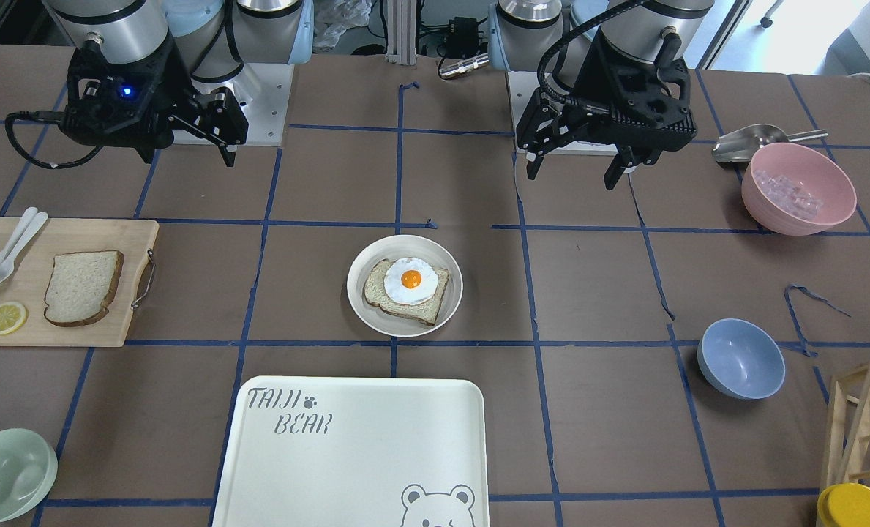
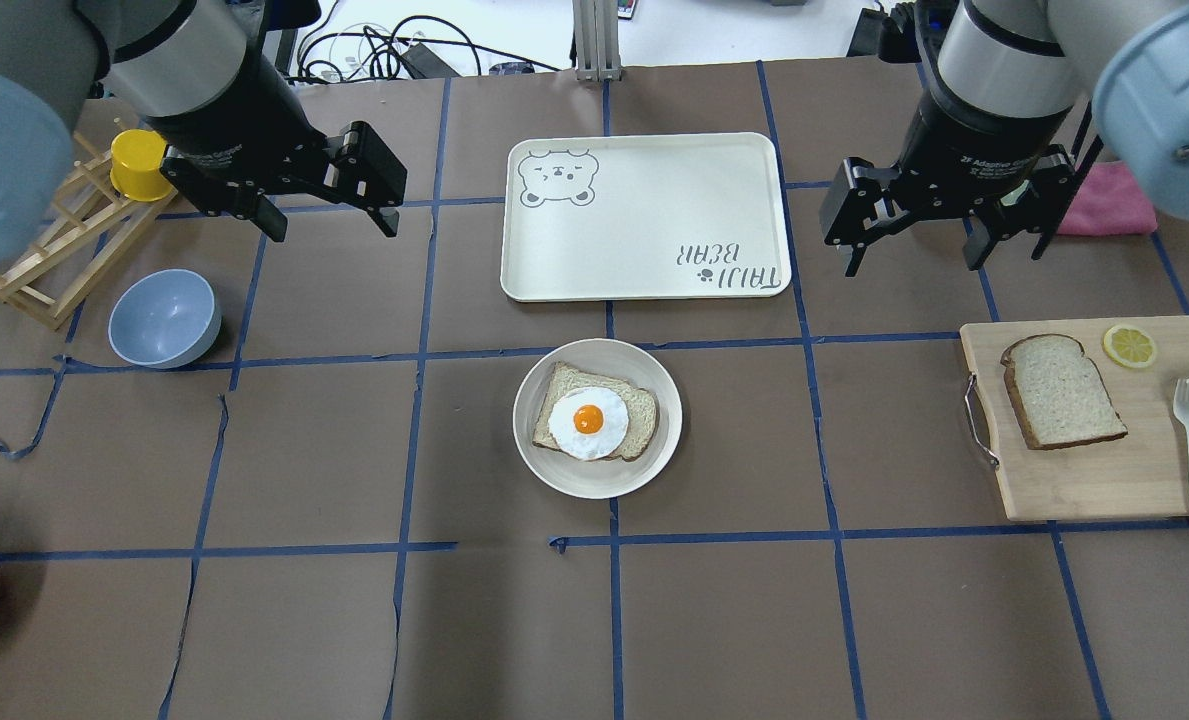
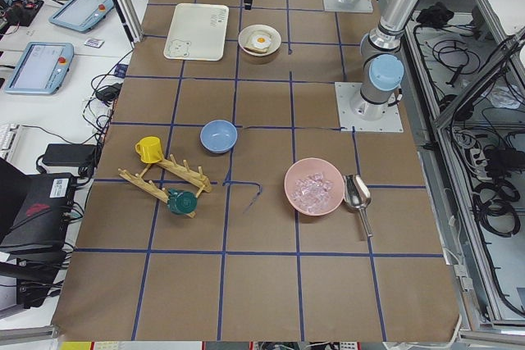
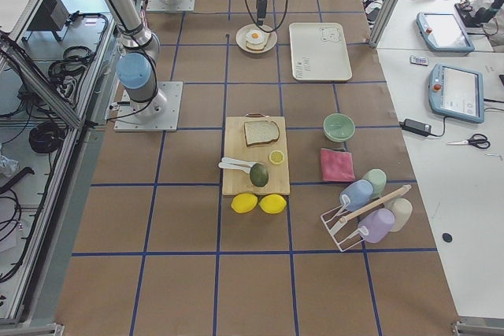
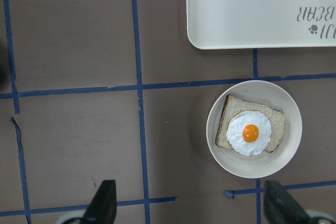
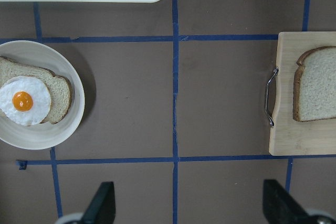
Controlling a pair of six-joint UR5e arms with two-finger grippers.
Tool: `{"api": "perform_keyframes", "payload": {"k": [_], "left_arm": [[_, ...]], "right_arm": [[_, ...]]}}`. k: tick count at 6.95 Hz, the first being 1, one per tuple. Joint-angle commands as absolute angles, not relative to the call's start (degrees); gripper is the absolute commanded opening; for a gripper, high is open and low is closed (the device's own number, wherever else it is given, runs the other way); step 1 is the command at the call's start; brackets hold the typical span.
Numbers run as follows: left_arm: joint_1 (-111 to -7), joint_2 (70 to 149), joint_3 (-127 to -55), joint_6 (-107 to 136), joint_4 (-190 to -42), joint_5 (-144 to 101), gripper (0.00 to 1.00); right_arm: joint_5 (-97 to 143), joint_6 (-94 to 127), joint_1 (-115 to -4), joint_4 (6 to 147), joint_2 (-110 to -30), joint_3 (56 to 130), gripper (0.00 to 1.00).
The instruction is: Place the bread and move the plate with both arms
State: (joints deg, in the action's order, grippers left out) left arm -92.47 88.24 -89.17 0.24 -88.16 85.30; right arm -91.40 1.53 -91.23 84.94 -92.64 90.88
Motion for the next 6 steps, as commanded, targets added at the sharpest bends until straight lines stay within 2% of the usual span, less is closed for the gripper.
{"api": "perform_keyframes", "payload": {"k": [1,6], "left_arm": [[-92.5,88.2,-89.2,0.3,-88.2,85.1,1.00],[-92.5,88.2,-89.1,0.3,-88.2,85.1,1.00]], "right_arm": [[-91.4,1.6,-91.2,84.9,-92.6,90.9,1.00],[-91.5,1.1,-91.1,85.5,-92.5,90.9,1.00]]}}
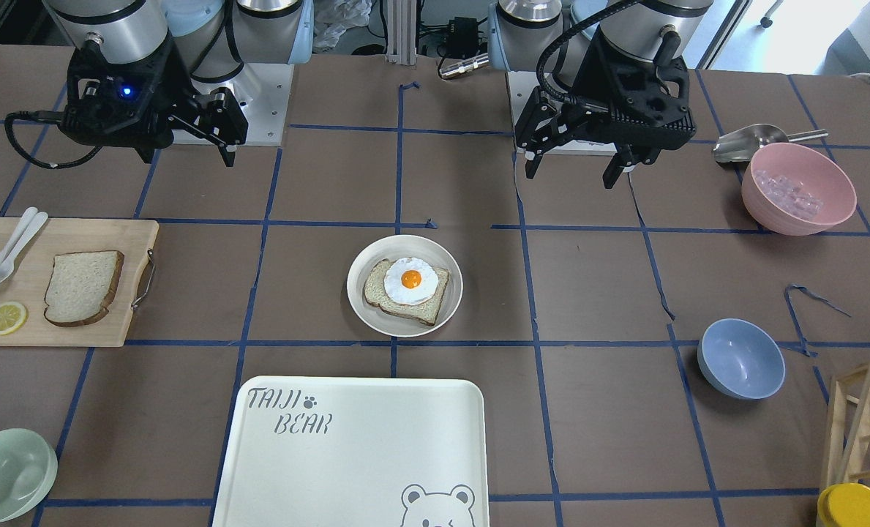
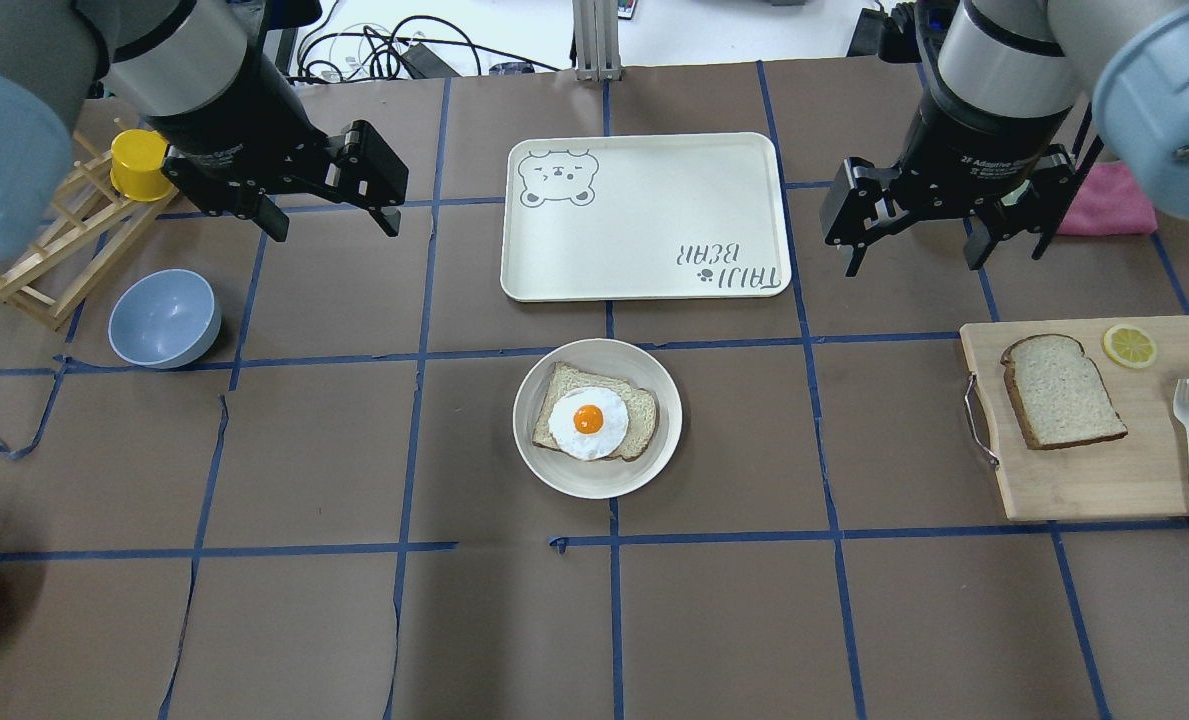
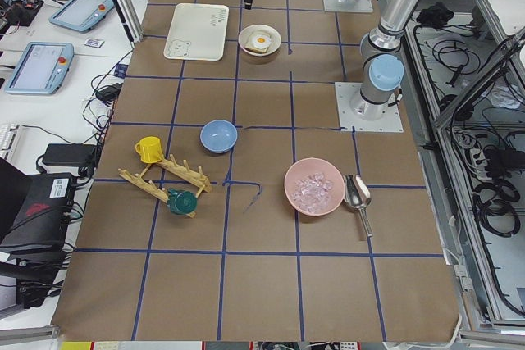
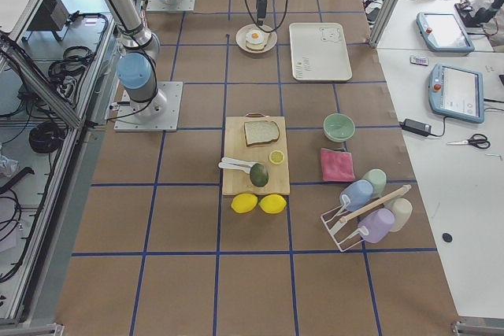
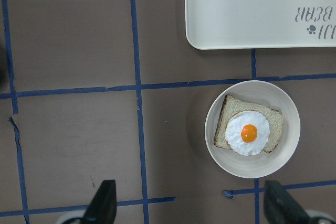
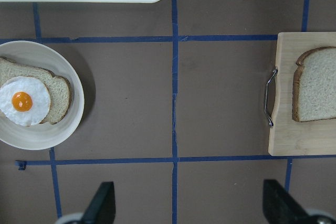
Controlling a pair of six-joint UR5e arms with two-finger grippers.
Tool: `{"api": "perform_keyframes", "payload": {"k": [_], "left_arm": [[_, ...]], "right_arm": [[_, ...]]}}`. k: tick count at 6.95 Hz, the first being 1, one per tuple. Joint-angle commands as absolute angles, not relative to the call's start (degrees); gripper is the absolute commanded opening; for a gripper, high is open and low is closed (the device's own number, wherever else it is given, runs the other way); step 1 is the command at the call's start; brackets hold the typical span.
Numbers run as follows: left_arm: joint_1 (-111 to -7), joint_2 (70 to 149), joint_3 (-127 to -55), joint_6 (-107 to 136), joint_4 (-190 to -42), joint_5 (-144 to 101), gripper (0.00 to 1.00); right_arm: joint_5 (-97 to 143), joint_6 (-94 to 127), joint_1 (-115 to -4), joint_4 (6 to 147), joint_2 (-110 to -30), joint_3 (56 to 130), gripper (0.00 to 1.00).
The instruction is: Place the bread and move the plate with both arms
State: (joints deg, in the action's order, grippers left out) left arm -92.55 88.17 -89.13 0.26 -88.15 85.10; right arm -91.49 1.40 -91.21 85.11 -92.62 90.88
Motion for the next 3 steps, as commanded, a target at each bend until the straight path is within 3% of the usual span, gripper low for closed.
{"api": "perform_keyframes", "payload": {"k": [1,3], "left_arm": [[-92.5,88.2,-89.1,0.3,-88.2,85.3,1.00],[-92.5,88.2,-89.1,0.3,-88.2,85.1,1.00]], "right_arm": [[-91.7,0.9,-90.7,86.0,-92.5,90.9,1.00],[-94.9,0.4,-86.1,85.3,-92.2,91.1,1.00]]}}
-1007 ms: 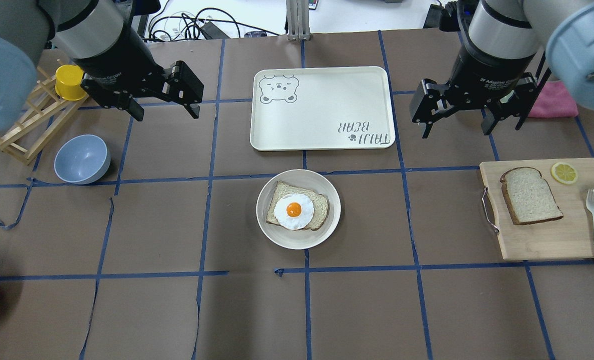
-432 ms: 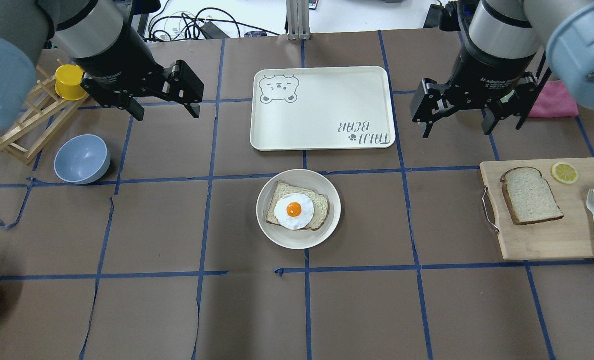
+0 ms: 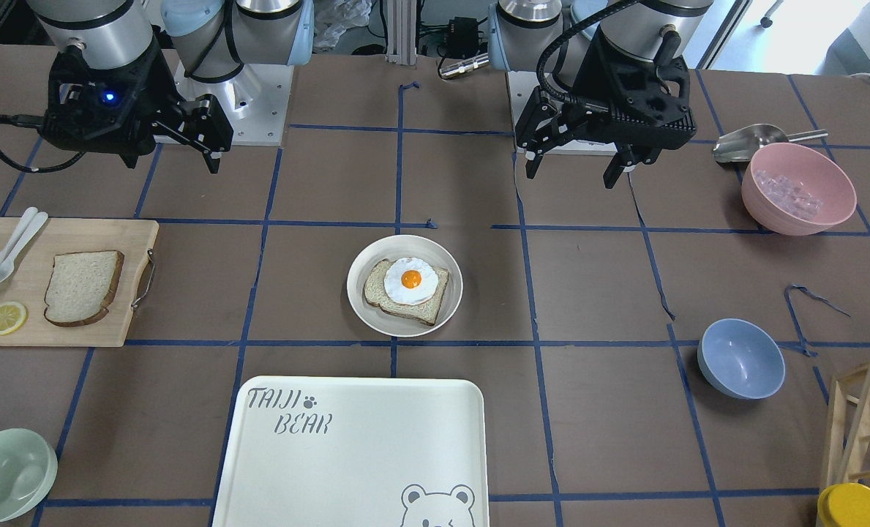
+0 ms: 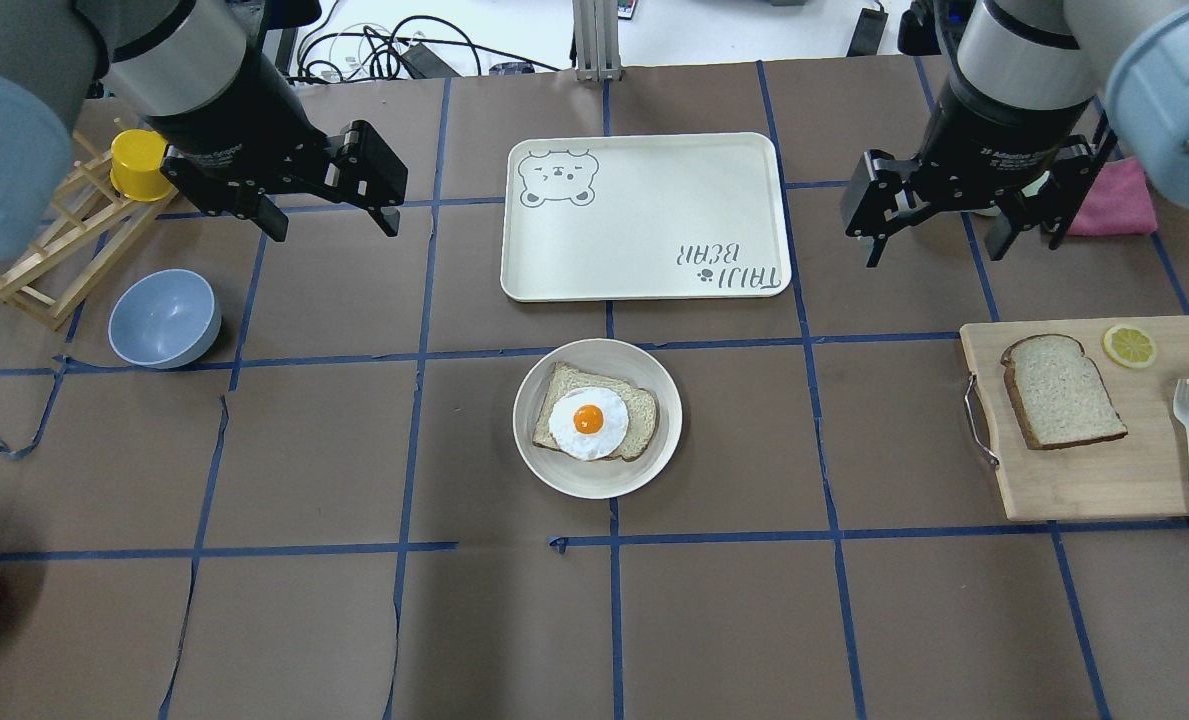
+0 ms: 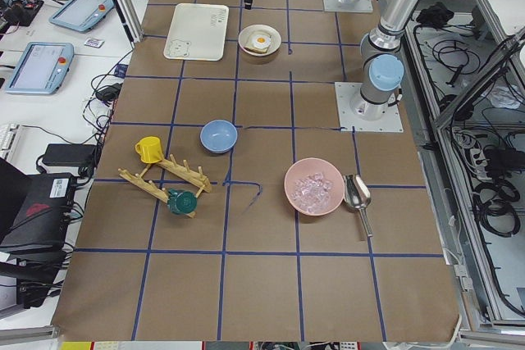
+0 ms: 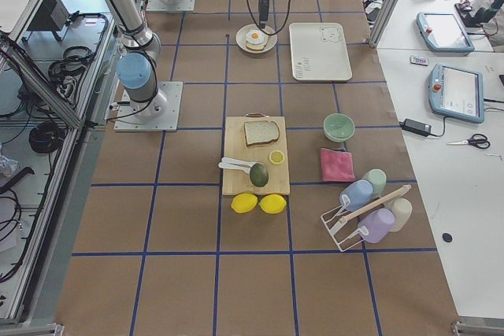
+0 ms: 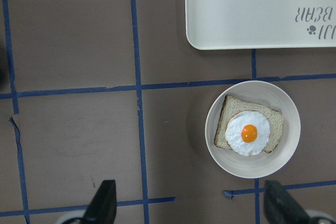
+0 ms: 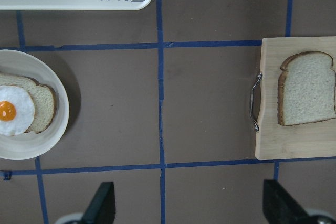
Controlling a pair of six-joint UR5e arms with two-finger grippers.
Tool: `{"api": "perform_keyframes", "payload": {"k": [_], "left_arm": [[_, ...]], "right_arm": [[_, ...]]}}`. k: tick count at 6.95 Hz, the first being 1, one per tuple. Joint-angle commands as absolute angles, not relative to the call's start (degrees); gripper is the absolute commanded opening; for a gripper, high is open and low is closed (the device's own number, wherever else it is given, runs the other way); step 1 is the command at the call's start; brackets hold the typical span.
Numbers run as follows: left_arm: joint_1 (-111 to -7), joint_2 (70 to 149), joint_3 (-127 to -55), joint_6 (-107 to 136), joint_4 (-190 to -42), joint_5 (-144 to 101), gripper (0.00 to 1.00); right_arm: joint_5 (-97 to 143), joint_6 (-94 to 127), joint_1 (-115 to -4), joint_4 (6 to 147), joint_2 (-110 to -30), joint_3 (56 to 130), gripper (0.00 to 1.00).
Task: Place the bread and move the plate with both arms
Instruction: 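Move the right gripper down to the bread slice on the cutting board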
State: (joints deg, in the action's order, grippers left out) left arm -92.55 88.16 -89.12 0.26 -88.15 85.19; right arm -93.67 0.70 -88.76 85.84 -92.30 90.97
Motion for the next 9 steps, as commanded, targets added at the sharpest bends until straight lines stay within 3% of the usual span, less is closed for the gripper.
{"api": "perform_keyframes", "payload": {"k": [1,5,8,9], "left_arm": [[-92.5,88.2,-89.1,0.3,-88.2,85.1,1.00],[-92.5,88.2,-89.1,0.3,-88.2,85.3,1.00],[-92.5,88.2,-89.2,0.3,-88.2,85.2,1.00],[-92.5,88.2,-89.2,0.4,-88.2,85.3,1.00]], "right_arm": [[-94.8,0.5,-83.6,86.2,-92.0,91.2,1.00],[-95.4,0.5,-69.4,96.5,-81.6,99.0,1.00],[-96.0,1.2,-69.3,112.6,-74.6,105.1,0.98],[-97.4,2.2,-69.3,113.0,-72.3,104.9,0.66]]}}
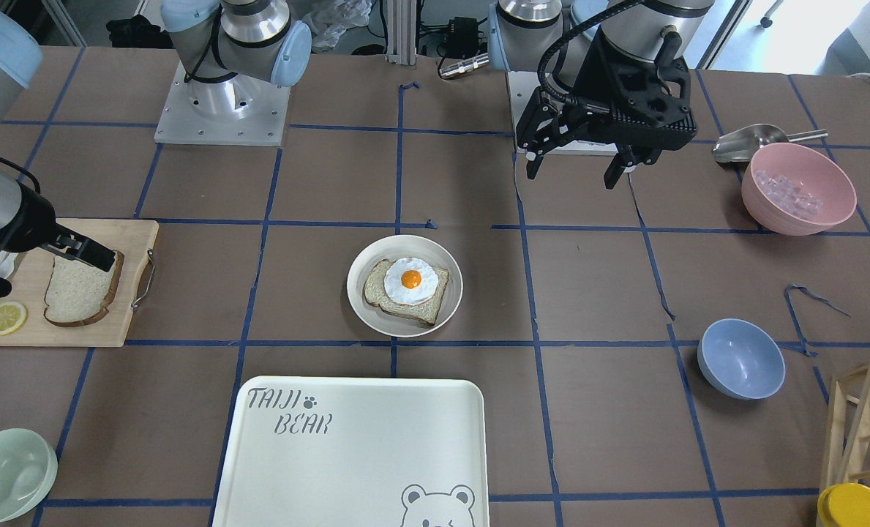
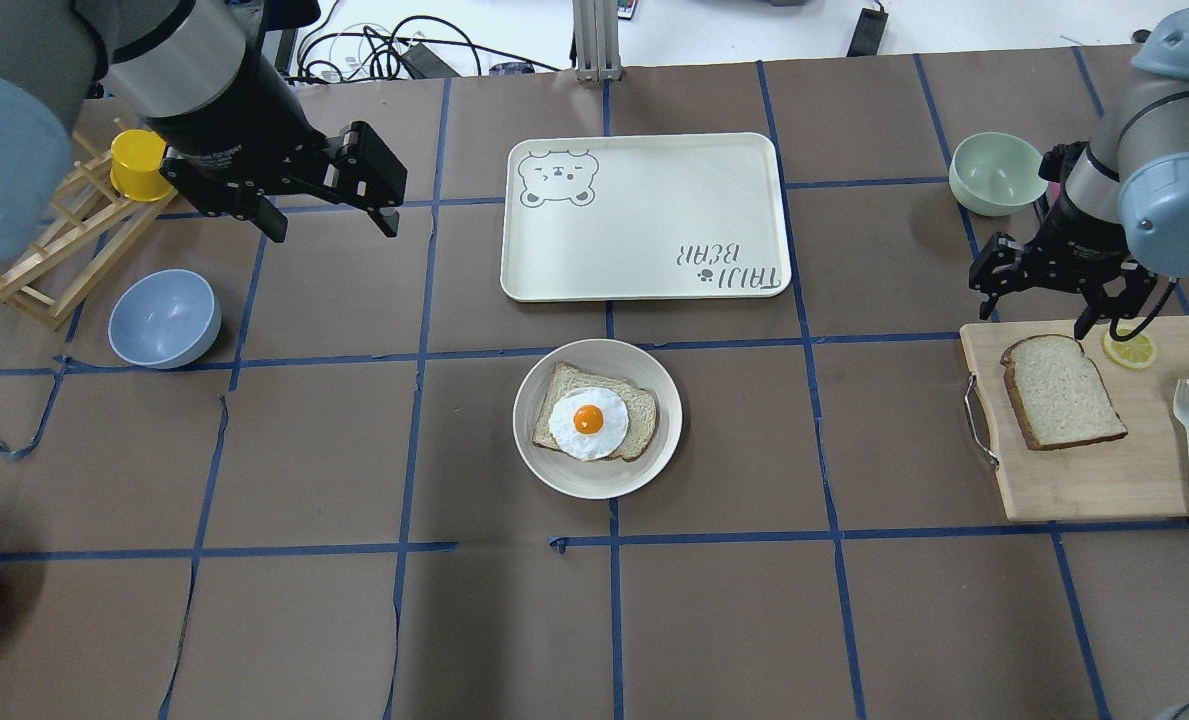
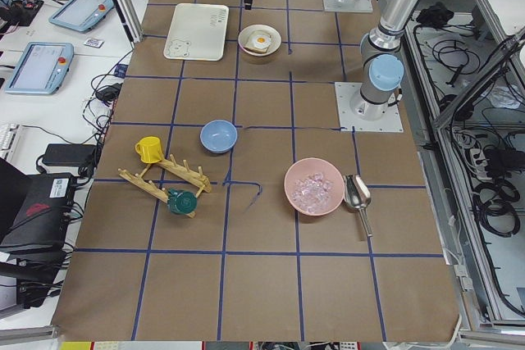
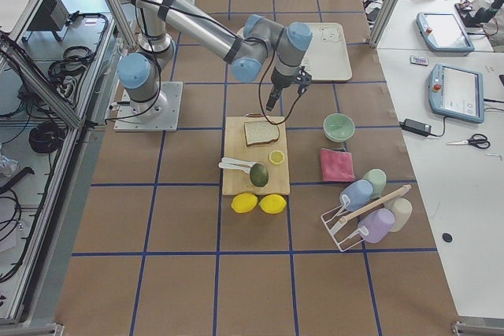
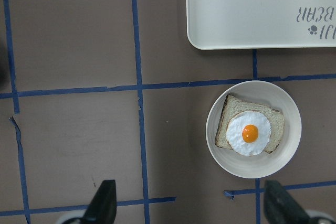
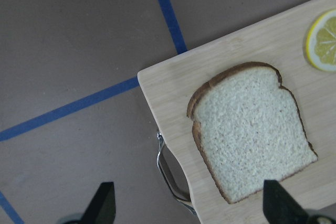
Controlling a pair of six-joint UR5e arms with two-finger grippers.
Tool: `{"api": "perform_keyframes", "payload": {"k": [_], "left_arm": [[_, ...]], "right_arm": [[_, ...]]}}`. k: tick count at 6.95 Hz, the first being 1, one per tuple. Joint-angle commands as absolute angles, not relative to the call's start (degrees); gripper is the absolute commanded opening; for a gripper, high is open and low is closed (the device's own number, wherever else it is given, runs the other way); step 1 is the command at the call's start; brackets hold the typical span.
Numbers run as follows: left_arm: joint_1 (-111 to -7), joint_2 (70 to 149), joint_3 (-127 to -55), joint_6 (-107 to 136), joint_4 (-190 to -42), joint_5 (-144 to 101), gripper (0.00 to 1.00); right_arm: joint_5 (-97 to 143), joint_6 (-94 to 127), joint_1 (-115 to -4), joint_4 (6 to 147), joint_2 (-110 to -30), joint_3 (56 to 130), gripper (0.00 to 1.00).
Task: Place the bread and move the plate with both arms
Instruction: 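Move the right gripper down to the bread slice on the cutting board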
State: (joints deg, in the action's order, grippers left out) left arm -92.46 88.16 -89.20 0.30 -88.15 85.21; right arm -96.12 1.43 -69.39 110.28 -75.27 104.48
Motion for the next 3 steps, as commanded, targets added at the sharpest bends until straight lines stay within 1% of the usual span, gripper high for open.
{"api": "perform_keyframes", "payload": {"k": [1,2,3], "left_arm": [[-92.5,88.2,-89.2,0.4,-88.2,85.3,1.00],[-92.5,88.2,-89.2,0.4,-88.2,85.2,1.00],[-92.5,88.2,-89.2,0.5,-88.2,85.0,1.00]], "right_arm": [[-97.5,3.5,-69.3,113.8,-71.3,104.9,0.52],[-97.7,3.4,-69.3,114.9,-70.8,104.9,0.47],[-100.0,3.5,-69.3,116.0,-69.6,104.9,0.48]]}}
